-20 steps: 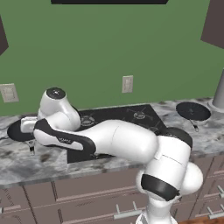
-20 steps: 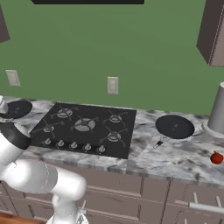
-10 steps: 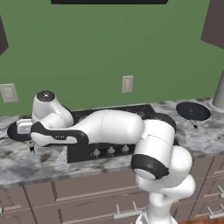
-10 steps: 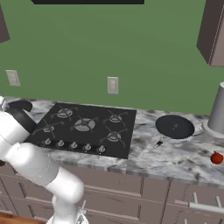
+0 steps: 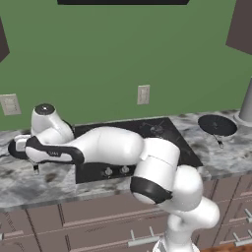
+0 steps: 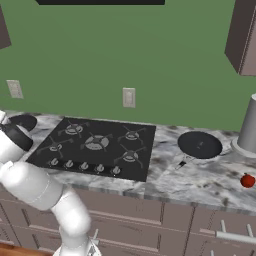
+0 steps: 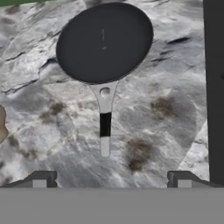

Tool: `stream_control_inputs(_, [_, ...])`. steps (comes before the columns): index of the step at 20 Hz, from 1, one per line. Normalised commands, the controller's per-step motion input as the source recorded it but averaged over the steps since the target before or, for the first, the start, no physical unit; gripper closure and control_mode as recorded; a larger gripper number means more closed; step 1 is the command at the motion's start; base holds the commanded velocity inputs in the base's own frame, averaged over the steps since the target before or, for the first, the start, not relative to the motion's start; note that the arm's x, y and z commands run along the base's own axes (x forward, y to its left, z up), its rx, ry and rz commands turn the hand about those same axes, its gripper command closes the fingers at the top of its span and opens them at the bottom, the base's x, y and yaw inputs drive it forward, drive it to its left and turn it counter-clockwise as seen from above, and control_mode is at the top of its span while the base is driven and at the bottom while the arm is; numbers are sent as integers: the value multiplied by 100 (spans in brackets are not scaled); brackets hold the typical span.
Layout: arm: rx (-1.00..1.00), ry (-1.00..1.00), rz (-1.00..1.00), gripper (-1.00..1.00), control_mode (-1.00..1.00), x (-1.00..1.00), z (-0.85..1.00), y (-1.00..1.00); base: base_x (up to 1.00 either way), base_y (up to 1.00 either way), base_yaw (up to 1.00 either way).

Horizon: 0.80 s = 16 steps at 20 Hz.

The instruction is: Place both pans onto different burners. Then place the bell pepper and the steak on different pans.

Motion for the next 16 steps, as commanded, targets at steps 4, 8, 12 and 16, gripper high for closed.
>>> stream_control_inputs(4, [-4, 5, -4, -100, -100, 16, -24, 19, 0, 0, 0])
stream_control_inputs(8, [0, 8, -3, -100, -100, 22, -32, 12, 0, 0, 0])
stream_control_inputs(12, [0, 9, -1, -100, -100, 27, -33, 9, 0, 0, 0])
stream_control_inputs(16, [0, 7, 0, -100, -100, 30, -33, 12, 0, 0, 0])
